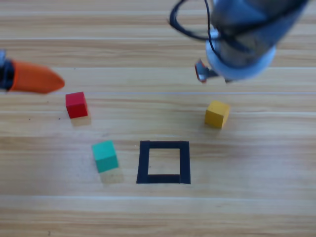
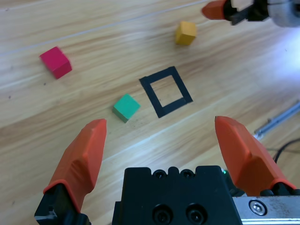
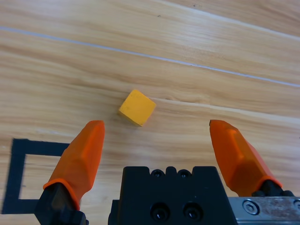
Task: Stack the blocks in the rectangular block: red at the bottom, yellow in the middle, green on top
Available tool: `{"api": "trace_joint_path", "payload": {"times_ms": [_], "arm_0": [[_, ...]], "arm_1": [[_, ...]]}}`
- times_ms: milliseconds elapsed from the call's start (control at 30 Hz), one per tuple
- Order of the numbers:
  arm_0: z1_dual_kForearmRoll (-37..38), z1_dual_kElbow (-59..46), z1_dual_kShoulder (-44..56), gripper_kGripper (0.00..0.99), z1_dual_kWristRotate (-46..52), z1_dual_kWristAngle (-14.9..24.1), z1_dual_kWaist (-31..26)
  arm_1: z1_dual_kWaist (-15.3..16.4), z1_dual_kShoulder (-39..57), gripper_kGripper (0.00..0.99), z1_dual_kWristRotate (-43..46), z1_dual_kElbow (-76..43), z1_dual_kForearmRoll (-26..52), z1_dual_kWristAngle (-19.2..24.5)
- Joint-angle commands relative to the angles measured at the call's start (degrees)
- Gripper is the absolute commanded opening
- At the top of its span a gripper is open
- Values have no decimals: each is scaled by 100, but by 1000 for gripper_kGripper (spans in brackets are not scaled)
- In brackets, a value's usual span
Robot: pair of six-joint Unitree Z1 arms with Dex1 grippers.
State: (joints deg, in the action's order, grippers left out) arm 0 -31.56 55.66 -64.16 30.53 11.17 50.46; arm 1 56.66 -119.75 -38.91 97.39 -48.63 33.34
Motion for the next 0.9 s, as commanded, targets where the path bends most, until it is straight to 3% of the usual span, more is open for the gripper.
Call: {"api": "trace_joint_path", "payload": {"times_ms": [33,133,200,400,733,900], "arm_0": [[-650,595,-976,990,841,306,70],[-835,894,-1345,990,1087,315,-18],[-1125,1254,-1723,988,1272,306,-115],[-1511,1887,-2619,988,1667,183,-458],[-1529,1966,-2830,960,2098,-151,-1539],[-2250,2889,-4140,959,1869,-159,-1838]], "arm_1": [[-410,-989,986,-1066,1415,-1553,-223],[-885,-1077,986,-1304,1441,-1536,-1251],[-1034,-1235,986,-1295,1546,-1544,-1568],[-1157,-1490,990,-1655,1643,-1518,-1805],[-1289,-1965,990,-2191,1828,-1474,-1955],[-1342,-2264,989,-2174,2074,-1465,-2078]]}}
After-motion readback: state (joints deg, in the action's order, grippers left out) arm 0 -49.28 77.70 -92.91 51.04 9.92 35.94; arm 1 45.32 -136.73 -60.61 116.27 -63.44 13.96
